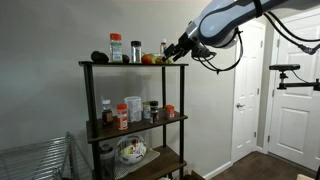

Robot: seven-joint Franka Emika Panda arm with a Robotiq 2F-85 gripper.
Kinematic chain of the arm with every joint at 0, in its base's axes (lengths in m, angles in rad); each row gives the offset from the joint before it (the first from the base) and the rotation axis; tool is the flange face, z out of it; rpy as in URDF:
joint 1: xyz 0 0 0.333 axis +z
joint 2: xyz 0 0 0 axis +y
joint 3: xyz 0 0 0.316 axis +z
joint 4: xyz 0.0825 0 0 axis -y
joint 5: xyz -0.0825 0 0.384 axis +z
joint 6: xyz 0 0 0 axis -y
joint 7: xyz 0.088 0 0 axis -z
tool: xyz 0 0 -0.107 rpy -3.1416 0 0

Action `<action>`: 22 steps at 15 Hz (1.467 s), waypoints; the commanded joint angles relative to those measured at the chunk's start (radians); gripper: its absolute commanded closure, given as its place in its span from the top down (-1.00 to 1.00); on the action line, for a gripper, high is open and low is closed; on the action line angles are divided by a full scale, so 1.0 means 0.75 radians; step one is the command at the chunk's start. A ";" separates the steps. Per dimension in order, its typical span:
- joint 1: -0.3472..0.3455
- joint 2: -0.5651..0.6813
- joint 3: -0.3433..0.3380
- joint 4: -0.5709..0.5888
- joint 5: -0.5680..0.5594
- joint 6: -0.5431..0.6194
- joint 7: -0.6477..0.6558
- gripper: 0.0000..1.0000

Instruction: Put the spice bottle on the middle shelf

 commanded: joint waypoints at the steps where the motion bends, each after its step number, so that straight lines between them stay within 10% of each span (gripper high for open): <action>1: -0.161 0.040 0.114 0.022 -0.126 0.124 0.167 1.00; 12: -0.526 0.213 0.376 0.290 -0.302 0.106 0.471 1.00; 22: -0.668 0.403 0.501 0.551 -0.551 0.029 0.725 1.00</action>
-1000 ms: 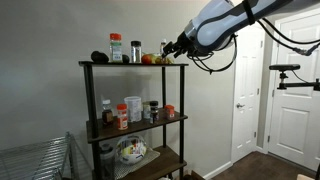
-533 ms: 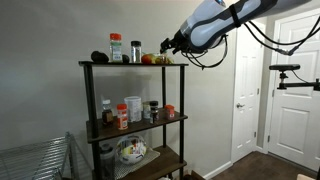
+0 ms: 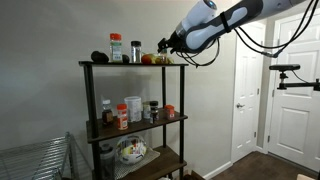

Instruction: Put the spice bottle on the middle shelf

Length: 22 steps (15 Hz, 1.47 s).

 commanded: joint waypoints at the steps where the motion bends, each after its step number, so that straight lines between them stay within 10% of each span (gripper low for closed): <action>1: -0.034 0.081 0.046 0.130 -0.137 -0.067 0.127 1.00; 22: 0.005 0.097 0.014 0.168 -0.180 -0.182 0.183 1.00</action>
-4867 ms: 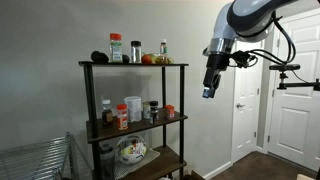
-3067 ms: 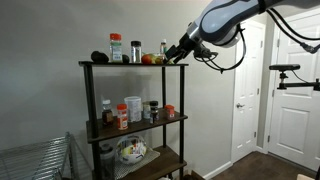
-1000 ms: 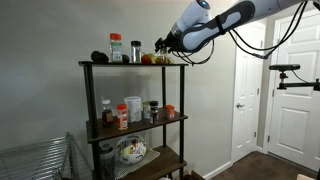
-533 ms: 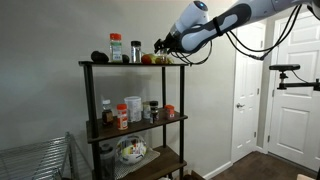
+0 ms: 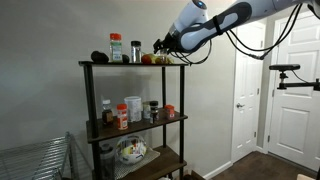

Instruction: Put the spice bottle on the middle shelf

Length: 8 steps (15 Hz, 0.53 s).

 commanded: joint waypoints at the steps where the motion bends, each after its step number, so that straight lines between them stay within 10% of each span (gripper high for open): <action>1: -0.010 -0.062 -0.014 -0.044 0.009 -0.031 0.016 1.00; 6: -0.001 -0.101 -0.021 -0.080 0.043 -0.036 -0.014 1.00; 7: 0.004 -0.103 -0.020 -0.091 0.063 -0.027 -0.040 0.50; 8: 0.008 -0.106 -0.020 -0.100 0.079 -0.024 -0.053 0.47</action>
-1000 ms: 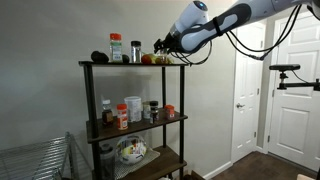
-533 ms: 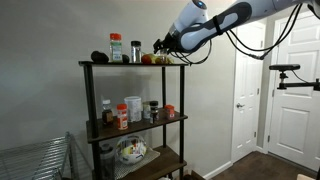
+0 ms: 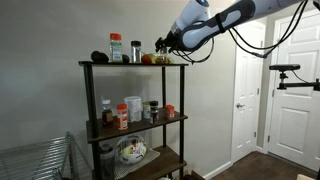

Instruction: Put the spice bottle on the middle shelf

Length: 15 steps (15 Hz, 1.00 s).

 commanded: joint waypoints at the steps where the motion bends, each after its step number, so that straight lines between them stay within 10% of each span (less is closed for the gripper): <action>1: 0.008 -0.063 -0.003 -0.079 0.071 -0.016 -0.050 0.37; 10: 0.022 -0.130 -0.011 -0.160 0.182 -0.013 -0.099 -0.72; 15: 0.072 -0.250 -0.038 -0.277 0.342 0.010 -0.223 -0.81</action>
